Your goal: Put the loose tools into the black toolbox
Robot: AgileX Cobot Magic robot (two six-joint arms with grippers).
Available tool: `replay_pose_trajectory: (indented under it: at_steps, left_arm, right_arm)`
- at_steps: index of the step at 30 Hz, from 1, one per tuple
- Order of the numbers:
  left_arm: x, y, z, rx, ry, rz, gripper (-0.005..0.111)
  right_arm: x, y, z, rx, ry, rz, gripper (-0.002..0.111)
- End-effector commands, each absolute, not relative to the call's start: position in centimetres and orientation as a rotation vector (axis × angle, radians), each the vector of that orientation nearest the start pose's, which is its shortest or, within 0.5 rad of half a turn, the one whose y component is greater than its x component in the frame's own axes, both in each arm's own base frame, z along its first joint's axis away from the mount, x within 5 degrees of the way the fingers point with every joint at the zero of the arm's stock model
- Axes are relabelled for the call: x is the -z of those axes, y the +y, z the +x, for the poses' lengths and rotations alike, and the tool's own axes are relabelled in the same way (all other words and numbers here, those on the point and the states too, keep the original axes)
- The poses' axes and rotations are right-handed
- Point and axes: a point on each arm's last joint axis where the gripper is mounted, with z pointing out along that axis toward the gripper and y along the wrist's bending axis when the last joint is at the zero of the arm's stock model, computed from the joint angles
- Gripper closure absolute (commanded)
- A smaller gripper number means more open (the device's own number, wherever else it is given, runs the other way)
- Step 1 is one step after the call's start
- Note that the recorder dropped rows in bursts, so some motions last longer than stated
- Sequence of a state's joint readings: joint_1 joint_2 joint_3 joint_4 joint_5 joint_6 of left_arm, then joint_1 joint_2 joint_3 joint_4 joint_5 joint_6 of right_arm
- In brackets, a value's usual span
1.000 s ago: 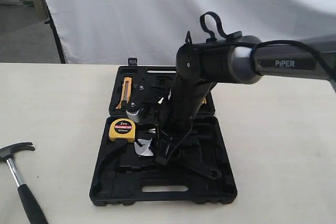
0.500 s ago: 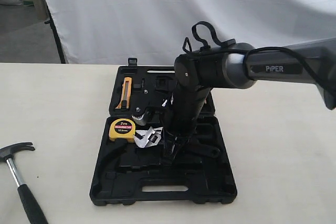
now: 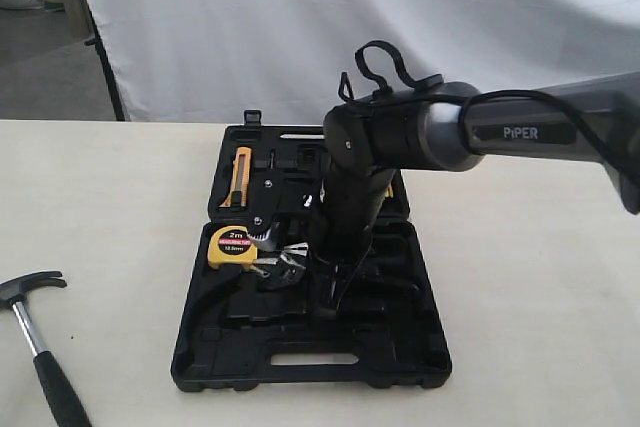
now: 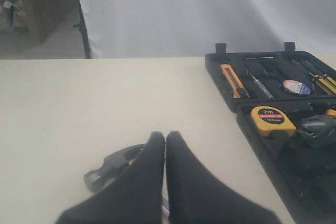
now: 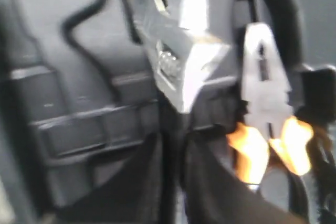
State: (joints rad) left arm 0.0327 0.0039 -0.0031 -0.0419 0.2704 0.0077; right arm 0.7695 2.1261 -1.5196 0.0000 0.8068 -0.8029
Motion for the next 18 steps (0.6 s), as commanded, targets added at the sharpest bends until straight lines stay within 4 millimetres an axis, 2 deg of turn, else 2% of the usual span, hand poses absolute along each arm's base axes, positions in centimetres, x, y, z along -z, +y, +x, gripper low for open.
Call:
replay_pose_trajectory:
  at_steps: [1, 4, 7, 10, 13, 18]
  left_arm:
    - [-18.9, 0.0, 5.5, 0.017, 1.752, -0.045, 0.106]
    - [-18.9, 0.0, 5.5, 0.017, 1.752, -0.045, 0.106]
    - [-18.9, 0.0, 5.5, 0.017, 1.752, -0.045, 0.106]
    - [-18.9, 0.0, 5.5, 0.017, 1.752, -0.045, 0.106]
    - [-18.9, 0.0, 5.5, 0.017, 1.752, -0.045, 0.106]
    - [-18.9, 0.0, 5.5, 0.017, 1.752, -0.045, 0.106]
  right_arm:
    - [-16.7, 29.7, 30.4, -0.012, 1.919, -2.172, 0.109]
    - [-16.7, 28.7, 31.1, -0.03, 1.953, -2.162, 0.109]
    - [-16.7, 28.0, 31.6, -0.165, 1.974, -2.139, 0.109]
    - [-17.6, 27.8, 31.9, -0.348, 1.937, -2.161, 0.109]
    - [-18.0, 27.5, 32.4, -0.367, 1.949, -2.15, 0.109]
    - [-16.7, 27.9, 32.7, -0.431, 1.987, -2.225, 0.109]
